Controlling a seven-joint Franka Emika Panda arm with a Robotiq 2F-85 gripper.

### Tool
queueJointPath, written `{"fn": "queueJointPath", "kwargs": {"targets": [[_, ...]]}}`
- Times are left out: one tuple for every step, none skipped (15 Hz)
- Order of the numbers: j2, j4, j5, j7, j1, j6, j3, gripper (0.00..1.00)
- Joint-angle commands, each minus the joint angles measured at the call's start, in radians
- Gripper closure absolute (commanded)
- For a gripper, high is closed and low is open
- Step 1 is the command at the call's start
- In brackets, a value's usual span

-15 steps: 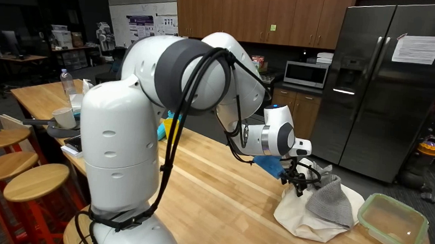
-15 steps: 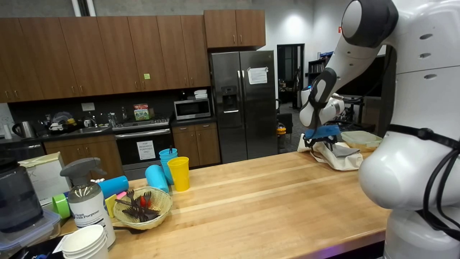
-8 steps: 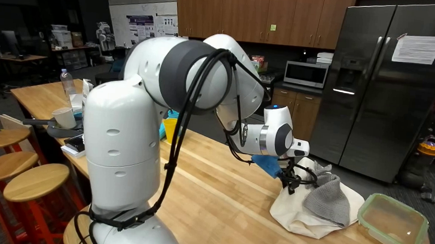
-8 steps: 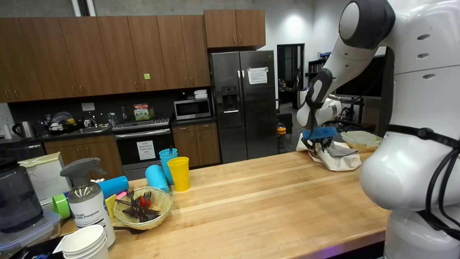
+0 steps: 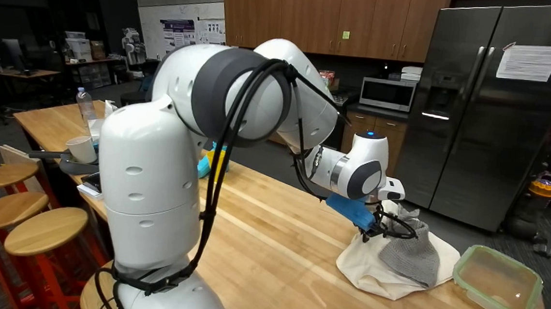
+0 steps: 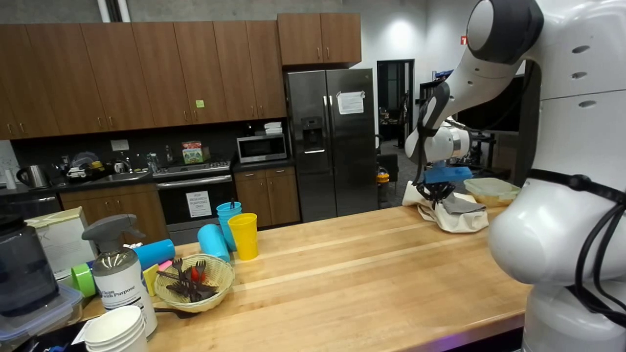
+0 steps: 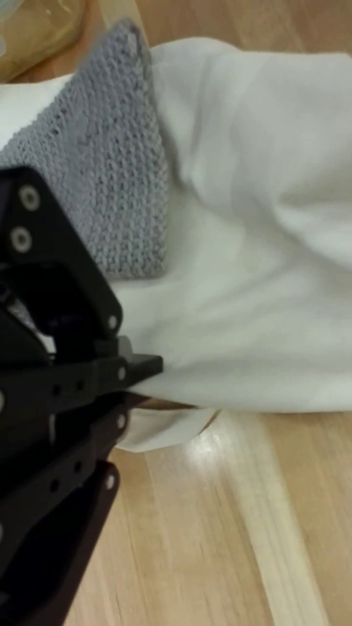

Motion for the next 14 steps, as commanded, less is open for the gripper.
{"fn": "queueJointPath", "kwargs": {"targets": [[-0.073,-0.023,0.068,-0.172,-0.015,-0.062,-0.019,0.99],[-0.087,-0.024,0.074,-0.206,-0.016,-0.081,-0.023,0.99],[-0.1,-0.025,0.076,-0.228,-0.016,-0.098,-0.027,0.99],[-0.111,-0.023,0.075,-0.251,-0.016,-0.114,-0.031,0.99],[-0.127,-0.024,0.074,-0.27,-0.015,-0.132,-0.035,0.99],[-0.139,-0.024,0.075,-0.287,-0.014,-0.147,-0.037,0.99],[-0.155,-0.027,0.073,-0.3,-0.014,-0.158,-0.04,0.99],[-0.167,-0.028,0.071,-0.309,-0.013,-0.17,-0.042,0.99],[-0.18,-0.03,0.067,-0.315,-0.012,-0.18,-0.043,0.99],[-0.19,-0.031,0.066,-0.32,-0.011,-0.19,-0.044,0.99],[-0.198,-0.032,0.065,-0.324,-0.009,-0.201,-0.044,0.99],[-0.204,-0.031,0.062,-0.32,-0.009,-0.208,-0.045,0.99],[-0.211,-0.033,0.061,-0.32,-0.008,-0.215,-0.045,0.99],[-0.216,-0.034,0.062,-0.317,-0.008,-0.22,-0.044,0.99]]}}
